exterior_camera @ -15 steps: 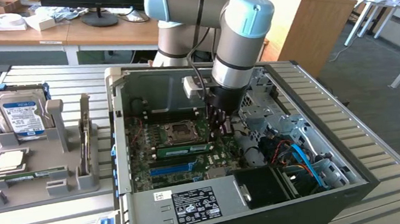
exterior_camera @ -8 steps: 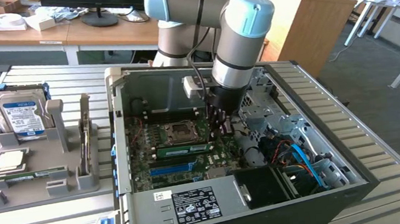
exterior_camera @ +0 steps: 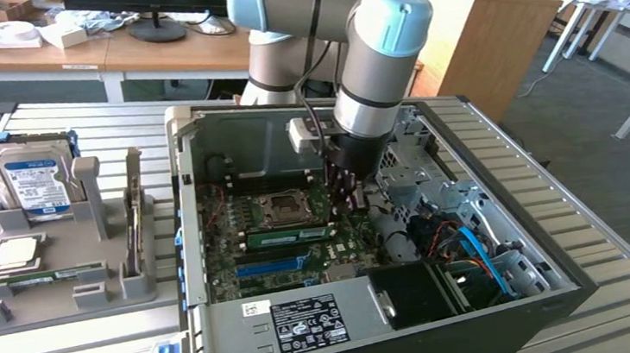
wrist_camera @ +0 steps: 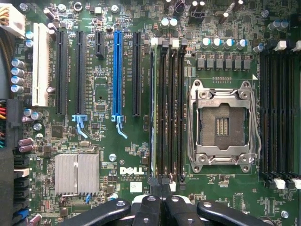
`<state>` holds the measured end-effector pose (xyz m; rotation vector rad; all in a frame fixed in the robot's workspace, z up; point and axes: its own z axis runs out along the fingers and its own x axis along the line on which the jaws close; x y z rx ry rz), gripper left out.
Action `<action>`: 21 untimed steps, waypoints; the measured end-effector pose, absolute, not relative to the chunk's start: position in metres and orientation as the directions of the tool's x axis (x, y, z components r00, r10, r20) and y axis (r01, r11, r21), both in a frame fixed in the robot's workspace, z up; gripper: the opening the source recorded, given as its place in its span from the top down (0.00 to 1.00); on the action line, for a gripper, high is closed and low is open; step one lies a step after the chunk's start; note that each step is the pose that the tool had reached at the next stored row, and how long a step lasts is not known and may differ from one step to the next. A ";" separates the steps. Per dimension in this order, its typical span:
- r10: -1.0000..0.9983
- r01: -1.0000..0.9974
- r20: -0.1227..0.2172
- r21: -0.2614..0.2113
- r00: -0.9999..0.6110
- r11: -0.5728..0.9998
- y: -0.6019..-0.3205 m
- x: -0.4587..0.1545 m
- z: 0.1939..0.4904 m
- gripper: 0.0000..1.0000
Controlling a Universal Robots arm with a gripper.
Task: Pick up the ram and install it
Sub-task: 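Press down the ram until it locks into place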
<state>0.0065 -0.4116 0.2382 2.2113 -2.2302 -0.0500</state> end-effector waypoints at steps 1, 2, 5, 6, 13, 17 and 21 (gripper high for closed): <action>-1.000 -1.000 -0.022 0.022 -0.009 0.008 -0.412 0.005 0.238 0.90; -1.000 -1.000 -0.022 0.022 -0.009 0.008 -0.412 0.003 0.238 0.90; -1.000 -1.000 -0.022 0.020 -0.009 0.008 -0.412 -0.004 0.238 0.90; -1.000 -1.000 -0.022 0.019 -0.009 0.008 -0.412 -0.006 0.238 0.90; -1.000 -1.000 -0.022 0.015 -0.009 0.008 -0.412 -0.025 0.238 0.90; -1.000 -1.000 -0.022 0.013 -0.009 0.008 -0.412 -0.037 0.238 0.90; -1.000 -1.000 -0.022 0.012 -0.009 0.008 -0.412 -0.045 0.238 0.90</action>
